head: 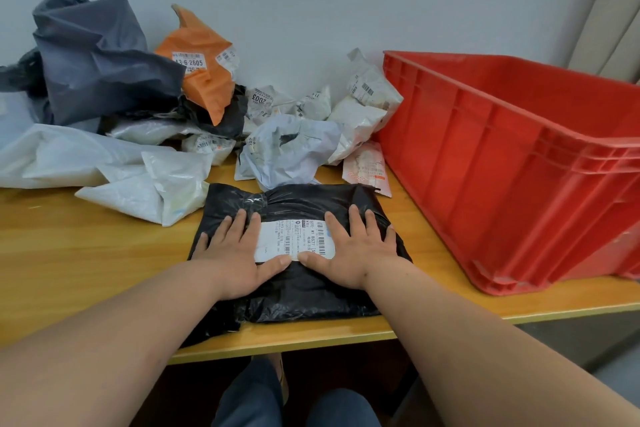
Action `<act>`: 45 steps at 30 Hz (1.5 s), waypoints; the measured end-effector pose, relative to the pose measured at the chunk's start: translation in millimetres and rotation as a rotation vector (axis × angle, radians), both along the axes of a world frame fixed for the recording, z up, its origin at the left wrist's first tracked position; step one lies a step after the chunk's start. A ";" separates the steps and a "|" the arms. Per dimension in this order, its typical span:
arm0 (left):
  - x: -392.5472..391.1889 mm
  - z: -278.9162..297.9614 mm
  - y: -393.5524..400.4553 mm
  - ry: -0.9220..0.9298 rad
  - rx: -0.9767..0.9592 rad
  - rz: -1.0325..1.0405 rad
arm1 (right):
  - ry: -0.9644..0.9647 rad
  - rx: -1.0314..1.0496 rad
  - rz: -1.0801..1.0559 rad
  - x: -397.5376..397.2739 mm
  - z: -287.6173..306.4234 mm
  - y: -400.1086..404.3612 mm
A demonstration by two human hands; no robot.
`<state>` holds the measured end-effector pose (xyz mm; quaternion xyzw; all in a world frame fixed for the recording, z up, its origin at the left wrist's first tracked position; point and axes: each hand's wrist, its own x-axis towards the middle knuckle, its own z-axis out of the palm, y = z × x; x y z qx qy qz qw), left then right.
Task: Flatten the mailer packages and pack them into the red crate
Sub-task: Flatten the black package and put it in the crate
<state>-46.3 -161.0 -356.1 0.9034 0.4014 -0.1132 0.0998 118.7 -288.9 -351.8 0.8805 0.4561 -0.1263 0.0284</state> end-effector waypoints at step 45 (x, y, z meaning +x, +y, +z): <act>-32.5 24.0 -26.0 -0.228 0.229 0.045 | -0.030 0.392 -0.071 -15.3 32.1 -19.6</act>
